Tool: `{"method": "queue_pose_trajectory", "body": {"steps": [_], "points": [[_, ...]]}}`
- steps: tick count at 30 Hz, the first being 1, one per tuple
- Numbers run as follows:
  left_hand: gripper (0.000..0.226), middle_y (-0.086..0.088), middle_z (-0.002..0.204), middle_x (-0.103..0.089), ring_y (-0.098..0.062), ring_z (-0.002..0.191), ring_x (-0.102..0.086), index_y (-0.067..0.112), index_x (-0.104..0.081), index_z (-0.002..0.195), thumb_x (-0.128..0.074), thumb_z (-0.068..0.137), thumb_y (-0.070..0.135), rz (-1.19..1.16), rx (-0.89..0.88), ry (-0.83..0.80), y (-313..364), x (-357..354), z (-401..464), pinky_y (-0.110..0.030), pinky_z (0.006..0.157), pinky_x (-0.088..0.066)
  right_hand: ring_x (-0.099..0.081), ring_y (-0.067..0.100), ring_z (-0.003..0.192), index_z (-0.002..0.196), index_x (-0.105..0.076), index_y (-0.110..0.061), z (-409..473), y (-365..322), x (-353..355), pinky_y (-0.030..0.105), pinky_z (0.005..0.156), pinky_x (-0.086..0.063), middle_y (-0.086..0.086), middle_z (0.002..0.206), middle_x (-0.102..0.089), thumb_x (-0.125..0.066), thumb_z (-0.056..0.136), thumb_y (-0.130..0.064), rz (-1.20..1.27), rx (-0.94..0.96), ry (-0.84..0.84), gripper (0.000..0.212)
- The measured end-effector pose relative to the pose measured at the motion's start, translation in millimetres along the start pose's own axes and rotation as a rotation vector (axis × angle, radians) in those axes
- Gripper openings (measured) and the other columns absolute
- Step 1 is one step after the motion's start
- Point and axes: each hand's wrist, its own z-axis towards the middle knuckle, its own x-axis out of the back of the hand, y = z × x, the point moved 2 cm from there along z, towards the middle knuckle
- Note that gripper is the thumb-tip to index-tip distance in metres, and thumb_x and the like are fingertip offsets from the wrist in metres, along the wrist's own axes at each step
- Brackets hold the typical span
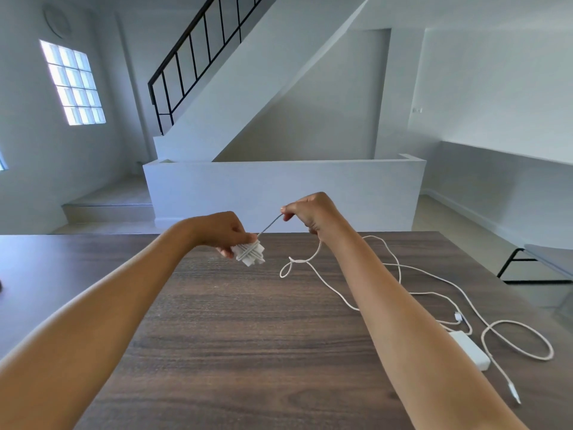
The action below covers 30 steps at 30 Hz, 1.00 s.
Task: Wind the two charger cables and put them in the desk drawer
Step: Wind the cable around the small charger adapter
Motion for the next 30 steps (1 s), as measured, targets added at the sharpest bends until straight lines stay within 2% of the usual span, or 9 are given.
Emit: {"method": "queue_pose_trajectory", "body": {"steps": [2,5,8,11,15,17,20,25,30], "points": [[0.045,-0.007,0.068,-0.070,-0.015,0.058,-0.061,0.006,-0.070,0.077,-0.048,0.096,0.040,0.151,-0.019,0.155,1,1,5,-0.025,0.065,-0.048,-0.033,0.010,0.047,0.071,-0.073,-0.010,-8,-4,-2,0.021,0.048,-0.028,-0.014,0.029,-0.037,-0.067,0.084,-0.018,0.040,0.001,0.001,0.017],[0.048,-0.005,0.057,-0.054,-0.016,0.053,-0.046,0.003,-0.057,0.063,-0.045,0.097,0.035,0.214,0.005,0.428,2,0,11,-0.028,0.054,-0.037,-0.036,0.011,0.048,0.064,-0.071,-0.011,-19,-8,-8,0.021,0.048,-0.029,-0.007,0.051,-0.045,-0.064,0.084,-0.016,0.099,0.026,-0.005,0.021],[0.046,-0.012,0.061,-0.050,-0.023,0.058,-0.044,-0.001,-0.055,0.066,-0.045,0.097,0.032,0.065,0.048,0.661,1,0,15,-0.030,0.051,-0.034,-0.033,0.011,0.044,0.065,-0.070,-0.011,-29,-7,-19,0.022,0.045,-0.027,-0.005,0.053,-0.044,-0.063,0.083,-0.015,0.166,0.016,-0.058,0.020],[0.048,-0.013,0.064,-0.059,-0.024,0.058,-0.054,0.001,-0.057,0.067,-0.045,0.097,0.037,-0.164,0.076,0.765,-2,2,18,-0.028,0.053,-0.040,-0.025,0.010,0.036,0.071,-0.070,-0.007,-34,4,-34,0.020,0.039,-0.022,-0.005,0.045,-0.035,-0.061,0.084,-0.015,0.287,-0.066,-0.170,0.017],[0.041,-0.014,0.079,-0.066,-0.017,0.061,-0.068,0.003,-0.059,0.074,-0.050,0.096,0.036,-0.672,0.057,0.701,-6,2,21,-0.040,0.080,-0.056,-0.021,0.006,0.032,0.072,-0.065,-0.009,-34,24,-51,0.018,0.037,-0.016,-0.007,0.040,-0.032,-0.060,0.085,-0.016,0.394,-0.185,-0.322,0.016],[0.037,-0.017,0.088,-0.066,-0.017,0.062,-0.066,0.000,-0.062,0.079,-0.052,0.096,0.032,-0.874,0.071,0.644,-1,1,19,-0.034,0.079,-0.058,-0.022,0.005,0.033,0.073,-0.064,-0.012,-33,33,-57,0.019,0.038,-0.016,-0.008,0.042,-0.034,-0.057,0.089,-0.019,0.383,-0.206,-0.388,0.018],[0.030,-0.011,0.083,-0.065,-0.017,0.066,-0.062,0.002,-0.063,0.086,-0.052,0.096,0.028,-1.090,0.085,0.558,11,2,12,-0.023,0.063,-0.059,-0.024,0.005,0.038,0.078,-0.064,-0.015,-30,43,-60,0.018,0.040,-0.018,-0.005,0.051,-0.035,-0.053,0.095,-0.029,0.332,-0.203,-0.412,0.025],[0.030,-0.010,0.083,-0.060,-0.018,0.065,-0.055,0.001,-0.063,0.097,-0.051,0.097,0.028,-1.182,0.012,0.375,13,11,-1,-0.019,0.050,-0.053,-0.026,0.006,0.041,0.080,-0.067,-0.015,-19,61,-52,0.019,0.040,-0.021,-0.004,0.055,-0.035,-0.060,0.093,-0.034,0.300,-0.204,-0.373,0.024],[0.035,-0.008,0.080,-0.061,-0.014,0.057,-0.057,0.001,-0.063,0.101,-0.046,0.097,0.032,-1.009,-0.093,0.115,9,16,-13,-0.017,0.050,-0.051,-0.022,0.008,0.040,0.062,-0.067,-0.014,-5,67,-38,0.019,0.041,-0.022,-0.005,0.046,-0.029,-0.076,0.078,-0.041,0.213,-0.161,-0.249,0.032]]}}
